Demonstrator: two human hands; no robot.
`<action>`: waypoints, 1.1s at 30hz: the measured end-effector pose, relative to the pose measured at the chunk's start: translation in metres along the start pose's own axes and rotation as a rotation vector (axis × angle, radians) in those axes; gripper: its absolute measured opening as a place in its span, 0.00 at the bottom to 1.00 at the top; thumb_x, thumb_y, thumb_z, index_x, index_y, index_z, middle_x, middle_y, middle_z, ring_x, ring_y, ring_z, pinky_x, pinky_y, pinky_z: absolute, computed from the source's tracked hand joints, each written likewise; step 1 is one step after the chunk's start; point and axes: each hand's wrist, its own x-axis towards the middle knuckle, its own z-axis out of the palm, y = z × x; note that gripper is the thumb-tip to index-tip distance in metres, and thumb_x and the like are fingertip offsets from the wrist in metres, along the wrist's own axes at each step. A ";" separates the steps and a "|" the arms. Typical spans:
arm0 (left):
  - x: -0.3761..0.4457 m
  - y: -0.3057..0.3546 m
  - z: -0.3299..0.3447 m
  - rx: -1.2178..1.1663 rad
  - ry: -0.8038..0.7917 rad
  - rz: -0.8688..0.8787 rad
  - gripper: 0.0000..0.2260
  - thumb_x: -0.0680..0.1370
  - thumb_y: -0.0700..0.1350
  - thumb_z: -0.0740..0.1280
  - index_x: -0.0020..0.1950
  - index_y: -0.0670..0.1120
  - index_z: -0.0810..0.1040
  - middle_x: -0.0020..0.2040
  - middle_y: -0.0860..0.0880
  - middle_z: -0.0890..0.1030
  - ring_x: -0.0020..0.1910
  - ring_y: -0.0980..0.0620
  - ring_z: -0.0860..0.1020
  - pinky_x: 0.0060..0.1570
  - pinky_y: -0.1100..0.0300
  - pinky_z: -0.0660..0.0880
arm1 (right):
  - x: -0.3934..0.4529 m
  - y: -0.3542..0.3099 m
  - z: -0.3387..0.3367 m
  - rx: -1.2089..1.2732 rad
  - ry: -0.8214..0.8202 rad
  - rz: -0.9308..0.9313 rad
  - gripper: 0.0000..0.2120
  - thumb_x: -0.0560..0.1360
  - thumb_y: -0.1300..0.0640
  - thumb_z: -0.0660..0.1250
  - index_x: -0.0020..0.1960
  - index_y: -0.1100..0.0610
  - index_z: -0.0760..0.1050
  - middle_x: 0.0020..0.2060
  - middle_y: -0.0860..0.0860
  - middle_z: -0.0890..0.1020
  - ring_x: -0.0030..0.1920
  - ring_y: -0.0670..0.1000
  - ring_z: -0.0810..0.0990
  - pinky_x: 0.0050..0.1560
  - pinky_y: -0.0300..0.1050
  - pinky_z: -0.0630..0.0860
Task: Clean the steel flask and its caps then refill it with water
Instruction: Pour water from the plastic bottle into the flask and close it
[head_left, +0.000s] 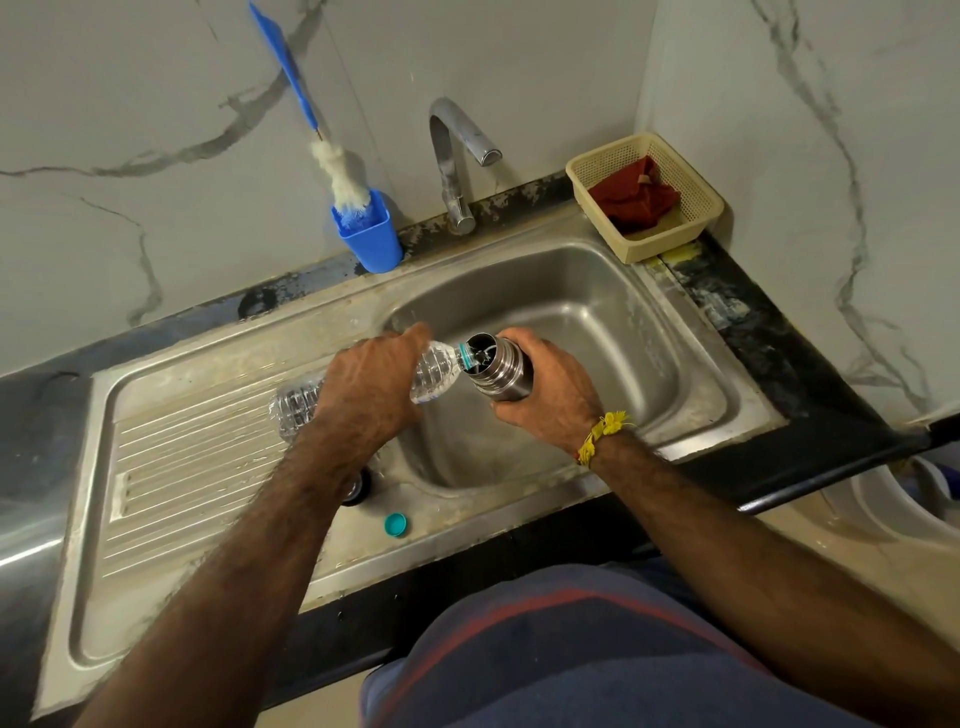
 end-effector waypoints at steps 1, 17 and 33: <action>0.000 0.000 -0.001 0.005 0.000 0.001 0.28 0.72 0.44 0.78 0.68 0.50 0.68 0.57 0.45 0.82 0.50 0.45 0.80 0.44 0.56 0.70 | 0.000 0.000 0.000 0.001 0.000 0.002 0.34 0.60 0.52 0.79 0.63 0.46 0.70 0.53 0.43 0.80 0.50 0.47 0.79 0.50 0.49 0.81; 0.006 -0.003 -0.005 0.100 0.017 0.066 0.26 0.72 0.44 0.77 0.66 0.51 0.69 0.54 0.45 0.81 0.49 0.44 0.81 0.42 0.55 0.69 | -0.001 -0.001 -0.001 0.011 0.002 -0.015 0.34 0.60 0.53 0.79 0.63 0.48 0.71 0.53 0.45 0.81 0.50 0.47 0.80 0.50 0.49 0.81; 0.007 -0.001 -0.012 0.184 -0.022 0.082 0.28 0.73 0.45 0.76 0.69 0.50 0.68 0.55 0.44 0.81 0.52 0.42 0.80 0.50 0.49 0.75 | -0.004 -0.004 -0.004 0.019 -0.003 -0.015 0.33 0.60 0.56 0.79 0.63 0.50 0.73 0.52 0.47 0.81 0.49 0.48 0.80 0.50 0.47 0.80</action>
